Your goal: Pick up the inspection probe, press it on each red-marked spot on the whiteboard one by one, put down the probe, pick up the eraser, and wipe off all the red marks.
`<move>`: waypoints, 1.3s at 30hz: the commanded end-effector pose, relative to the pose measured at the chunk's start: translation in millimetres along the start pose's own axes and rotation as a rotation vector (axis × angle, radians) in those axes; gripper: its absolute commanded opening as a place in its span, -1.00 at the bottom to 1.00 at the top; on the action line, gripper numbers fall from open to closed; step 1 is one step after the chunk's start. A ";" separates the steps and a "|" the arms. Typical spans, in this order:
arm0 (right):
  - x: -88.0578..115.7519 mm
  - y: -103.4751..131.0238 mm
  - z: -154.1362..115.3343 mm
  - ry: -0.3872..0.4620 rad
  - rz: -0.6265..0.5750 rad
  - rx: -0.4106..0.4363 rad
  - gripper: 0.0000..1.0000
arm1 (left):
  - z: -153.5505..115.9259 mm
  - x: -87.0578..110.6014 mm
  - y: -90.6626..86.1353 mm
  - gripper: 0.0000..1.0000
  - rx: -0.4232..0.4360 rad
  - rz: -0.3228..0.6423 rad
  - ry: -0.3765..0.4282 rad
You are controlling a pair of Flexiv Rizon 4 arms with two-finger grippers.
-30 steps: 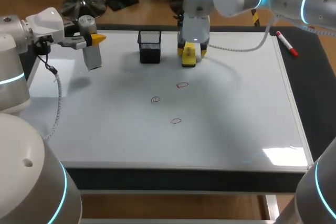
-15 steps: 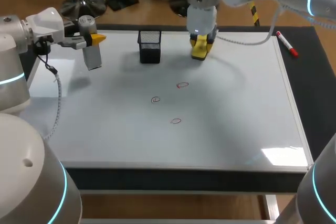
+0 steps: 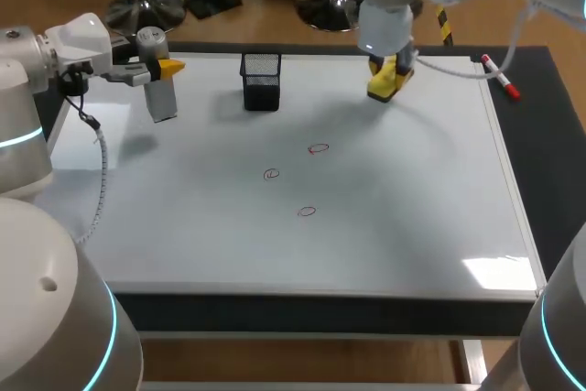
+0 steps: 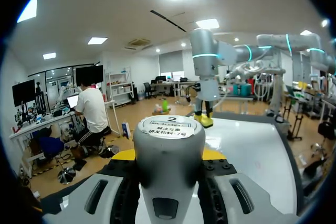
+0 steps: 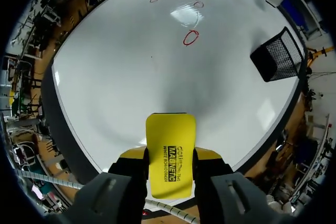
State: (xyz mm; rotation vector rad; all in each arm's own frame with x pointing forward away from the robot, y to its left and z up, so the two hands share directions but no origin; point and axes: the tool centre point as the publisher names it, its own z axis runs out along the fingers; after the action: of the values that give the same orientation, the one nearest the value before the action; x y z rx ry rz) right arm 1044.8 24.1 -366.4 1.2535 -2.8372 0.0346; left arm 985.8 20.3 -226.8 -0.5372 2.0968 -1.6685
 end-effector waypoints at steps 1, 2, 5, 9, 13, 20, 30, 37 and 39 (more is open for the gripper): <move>36.9 -2.1 -2.9 -0.024 0.033 -0.003 -1.00 | -0.1 0.2 -0.4 -1.00 0.002 0.002 -0.001; 42.7 -3.1 -1.9 -0.022 0.047 -0.005 -1.00 | -0.1 0.2 -0.4 -1.00 0.002 0.002 -0.001; 58.8 -4.5 0.1 -0.023 0.090 -0.014 -1.00 | -0.1 0.2 -0.4 -1.00 0.002 0.002 -0.001; 78.8 -5.6 4.3 -0.026 0.137 -0.025 -1.00 | -0.1 0.2 -0.4 -1.00 0.002 0.002 -0.001; 94.7 -5.8 8.7 -0.031 0.174 -0.038 -1.00 | -0.1 0.2 -0.4 -1.00 0.002 0.002 -0.001; 109.7 -3.4 15.1 -0.036 0.206 -0.047 -1.00 | -0.1 0.2 -0.4 -1.00 0.002 0.002 -0.001; 116.2 -2.0 18.1 -0.033 0.223 -0.052 -1.00 | -0.1 0.2 -0.4 -1.00 0.002 0.002 -0.001; 116.9 -1.9 17.7 -0.032 0.224 -0.051 -1.00 | -0.1 0.2 -0.4 -1.00 0.002 0.002 -0.001; 116.9 -1.9 17.7 -0.032 0.224 -0.051 -1.00 | -0.1 0.2 -0.4 -1.00 0.002 0.002 -0.001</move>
State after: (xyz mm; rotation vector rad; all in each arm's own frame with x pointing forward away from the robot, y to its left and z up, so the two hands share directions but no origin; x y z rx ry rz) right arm 967.3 -63.3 -379.8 0.9294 -2.9715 -0.0551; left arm 985.8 20.2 -226.8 -0.5370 2.0968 -1.6686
